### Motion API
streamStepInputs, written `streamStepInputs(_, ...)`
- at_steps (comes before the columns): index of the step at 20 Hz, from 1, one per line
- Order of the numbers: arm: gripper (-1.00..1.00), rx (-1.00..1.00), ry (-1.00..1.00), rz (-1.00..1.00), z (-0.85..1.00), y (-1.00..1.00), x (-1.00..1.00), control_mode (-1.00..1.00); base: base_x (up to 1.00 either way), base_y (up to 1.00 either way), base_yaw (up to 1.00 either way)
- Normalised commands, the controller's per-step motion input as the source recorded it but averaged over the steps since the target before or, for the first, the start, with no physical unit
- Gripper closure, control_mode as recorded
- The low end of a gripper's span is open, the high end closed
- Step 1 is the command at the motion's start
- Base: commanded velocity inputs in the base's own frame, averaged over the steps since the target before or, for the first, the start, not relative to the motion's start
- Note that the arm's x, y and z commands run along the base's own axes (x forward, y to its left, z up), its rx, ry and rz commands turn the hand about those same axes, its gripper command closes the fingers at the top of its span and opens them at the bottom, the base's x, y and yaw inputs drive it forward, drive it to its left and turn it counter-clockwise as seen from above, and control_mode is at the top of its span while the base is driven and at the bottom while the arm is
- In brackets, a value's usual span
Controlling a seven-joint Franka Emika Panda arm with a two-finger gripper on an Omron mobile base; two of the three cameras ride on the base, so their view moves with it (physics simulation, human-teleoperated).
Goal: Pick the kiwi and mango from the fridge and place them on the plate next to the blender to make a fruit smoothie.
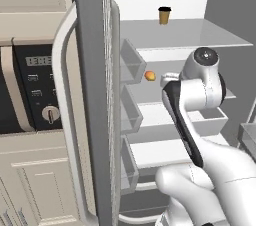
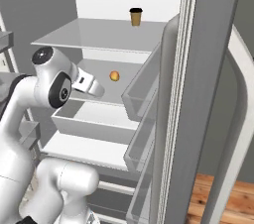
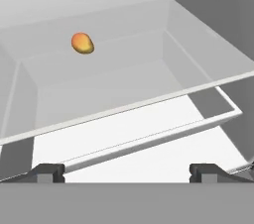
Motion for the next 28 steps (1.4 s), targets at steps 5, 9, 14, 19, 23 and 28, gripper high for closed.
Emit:
streamStepInputs(5, -1.00, -0.01, 0.01, 0.00, -0.22, 0.00, 0.56, -1.00, 0.00, 0.00, 0.00)
streamStepInputs(9, -1.00, -0.01, 0.00, 0.00, -0.31, 0.00, 0.44, -1.00, 0.00, 0.00, 0.00)
streamStepInputs(14, -1.00, 0.00, 0.00, 0.00, -0.14, 0.00, 0.44, -1.00, 0.00, 0.00, 0.00)
streamStepInputs(19, -1.00, -0.02, 0.00, 0.04, -0.32, 0.00, 0.33, -1.00, 0.00, 0.00, 0.00)
streamStepInputs(23, -1.00, -0.03, 0.00, 0.06, -0.38, 0.00, 0.28, -1.00, 0.00, 0.00, 0.00)
streamStepInputs(28, -1.00, -0.01, 0.00, 0.10, 0.00, 0.00, 0.43, -1.00, 0.00, 0.00, 0.00)
